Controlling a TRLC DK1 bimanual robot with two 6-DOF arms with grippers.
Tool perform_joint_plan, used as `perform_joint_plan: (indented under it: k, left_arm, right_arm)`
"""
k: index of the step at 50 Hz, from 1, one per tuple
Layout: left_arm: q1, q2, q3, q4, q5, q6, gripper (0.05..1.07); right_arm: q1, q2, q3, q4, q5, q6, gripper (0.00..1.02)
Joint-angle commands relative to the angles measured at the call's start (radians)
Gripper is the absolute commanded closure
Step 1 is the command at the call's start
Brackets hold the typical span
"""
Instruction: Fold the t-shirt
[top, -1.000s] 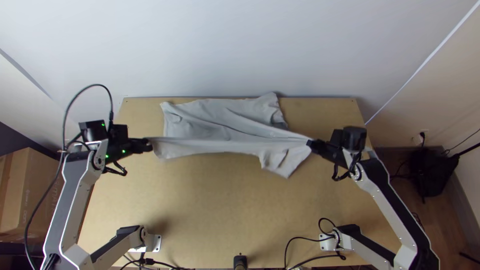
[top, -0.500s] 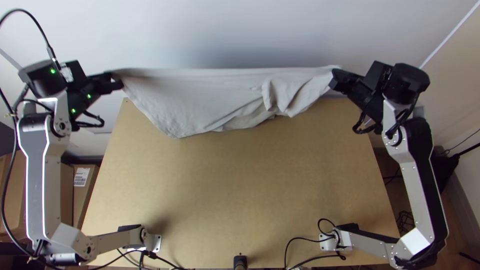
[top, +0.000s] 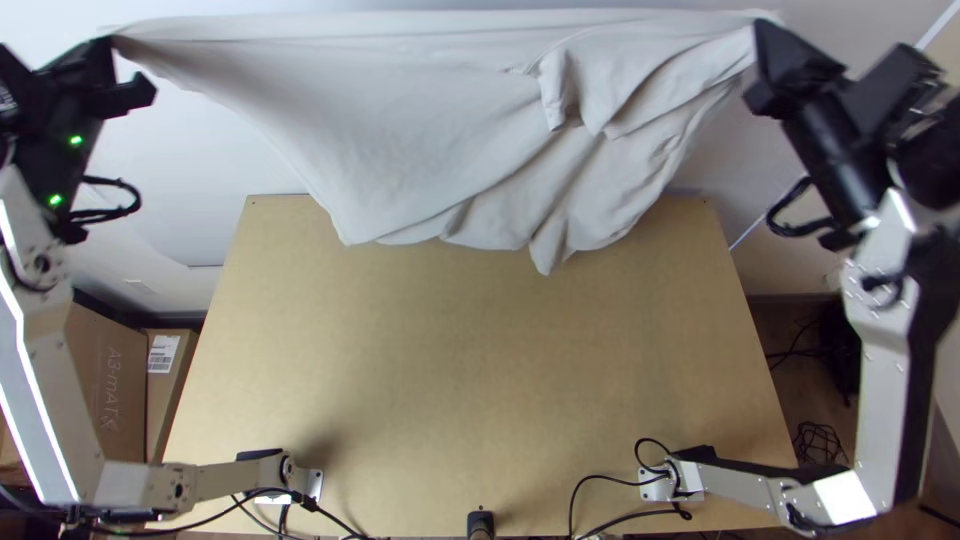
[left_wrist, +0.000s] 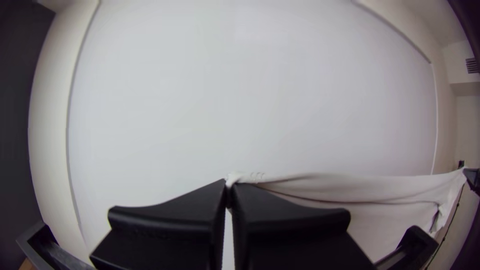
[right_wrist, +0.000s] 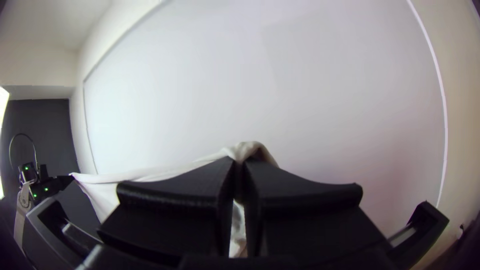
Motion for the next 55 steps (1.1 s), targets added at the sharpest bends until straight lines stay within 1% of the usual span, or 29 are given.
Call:
perform_joint_plan:
  k: [1, 7, 15, 19, 25, 31, 36, 40, 42, 43, 47, 50, 53, 55]
  left_arm:
    - [0.036, -0.152, 0.010, 0.052, -0.064, -0.028, 1.05]
    - [0.047, -0.273, -0.010, 0.057, -0.083, -0.045, 1.05]
    - [0.033, -0.437, -0.050, 0.016, -0.082, -0.057, 1.05]
    - [0.027, -0.483, -0.056, -0.011, -0.080, -0.057, 1.05]
    - [0.016, -0.500, -0.074, -0.069, -0.079, -0.057, 1.05]
    - [-0.010, -0.521, -0.215, -0.095, -0.077, -0.075, 1.05]
    - [-0.030, -0.554, -0.409, -0.104, -0.068, -0.118, 1.05]
    - [-0.032, -0.626, -0.682, -0.021, -0.068, -0.140, 1.05]
    - [-0.041, -0.661, -0.820, 0.012, -0.057, -0.146, 1.05]
    - [-0.045, -0.673, -0.879, 0.016, -0.048, -0.146, 1.05]
    - [-0.056, -0.709, -1.111, 0.071, -0.022, -0.164, 1.05]
    - [-0.064, -0.702, -1.252, 0.131, -0.016, -0.174, 1.05]
    - [-0.082, -0.658, -1.352, 0.167, -0.001, -0.181, 1.05]
    - [-0.078, -0.623, -1.404, 0.216, 0.002, -0.183, 1.05]
  right_arm:
    - [0.005, -0.170, 0.051, 0.035, 0.051, 0.002, 1.00]
    - [0.039, -0.307, 0.042, -0.014, 0.048, 0.010, 1.00]
    - [0.039, -0.445, 0.042, -0.131, 0.027, 0.010, 1.00]
    - [0.037, -0.483, 0.042, -0.185, 0.020, 0.010, 1.00]
    - [0.036, -0.496, 0.038, -0.211, 0.011, 0.010, 1.00]
    - [0.039, -0.494, -0.067, -0.211, 0.004, 0.015, 1.00]
    - [0.059, -0.511, -0.248, -0.206, 0.002, 0.079, 1.00]
    - [0.125, -0.565, -0.504, -0.160, 0.002, 0.180, 1.00]
    - [0.152, -0.598, -0.640, -0.128, 0.002, 0.214, 1.00]
    - [0.152, -0.615, -0.709, -0.109, -0.003, 0.223, 1.00]
    - [0.145, -0.657, -0.952, -0.039, -0.069, 0.261, 1.00]
    - [0.142, -0.658, -1.116, 0.026, -0.076, 0.271, 1.00]
    - [0.134, -0.646, -1.246, 0.085, -0.115, 0.278, 1.00]
    - [0.114, -0.621, -1.331, 0.148, -0.119, 0.280, 1.00]
